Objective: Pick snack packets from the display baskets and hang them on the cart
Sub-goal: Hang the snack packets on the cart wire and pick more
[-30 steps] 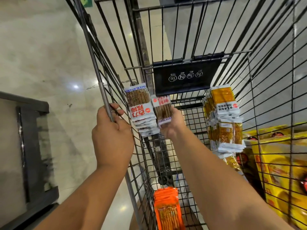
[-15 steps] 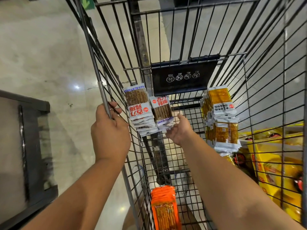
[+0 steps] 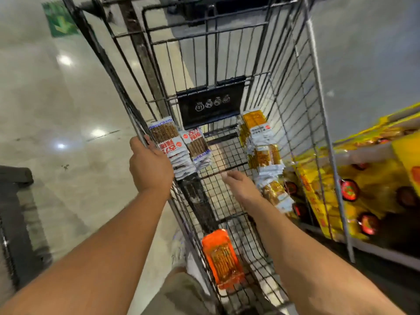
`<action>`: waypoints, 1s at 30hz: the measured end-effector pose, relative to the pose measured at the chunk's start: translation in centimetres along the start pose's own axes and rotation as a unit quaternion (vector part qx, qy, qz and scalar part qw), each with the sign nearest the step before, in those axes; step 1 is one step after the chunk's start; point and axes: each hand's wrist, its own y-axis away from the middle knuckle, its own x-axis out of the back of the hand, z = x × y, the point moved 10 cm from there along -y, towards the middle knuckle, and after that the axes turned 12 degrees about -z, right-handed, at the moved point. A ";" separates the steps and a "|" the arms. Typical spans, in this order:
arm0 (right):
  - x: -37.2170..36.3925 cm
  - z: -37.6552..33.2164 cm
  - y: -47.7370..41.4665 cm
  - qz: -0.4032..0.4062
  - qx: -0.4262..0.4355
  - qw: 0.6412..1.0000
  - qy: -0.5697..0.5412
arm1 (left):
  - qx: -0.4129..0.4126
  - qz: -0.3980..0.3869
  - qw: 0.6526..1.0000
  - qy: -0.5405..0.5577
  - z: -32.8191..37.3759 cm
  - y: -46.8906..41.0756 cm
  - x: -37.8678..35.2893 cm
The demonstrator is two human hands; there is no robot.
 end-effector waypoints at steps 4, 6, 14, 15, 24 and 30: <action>0.6 -2.2 7.1 0.034 0.050 0.998 0.007 | 0.004 -0.056 0.998 0.003 0.3 0.1 -0.1; 1.2 -2.8 10.8 0.060 0.066 0.996 0.009 | 0.002 -0.084 0.996 0.010 0.6 0.7 0.2; 1.4 -1.3 23.8 0.128 0.099 0.980 0.119 | -0.202 -0.179 0.946 -0.181 2.8 12.2 3.1; 1.4 -0.5 25.4 0.139 0.098 0.978 0.125 | -0.229 -0.203 0.928 -0.211 3.4 14.0 2.8; 3.6 10.8 39.1 0.258 0.079 0.955 0.126 | -0.479 -0.305 0.754 -0.330 11.1 29.3 -1.7; 4.6 23.6 50.6 0.368 0.042 0.929 0.014 | -0.615 -0.331 0.655 -0.288 13.9 45.9 -6.2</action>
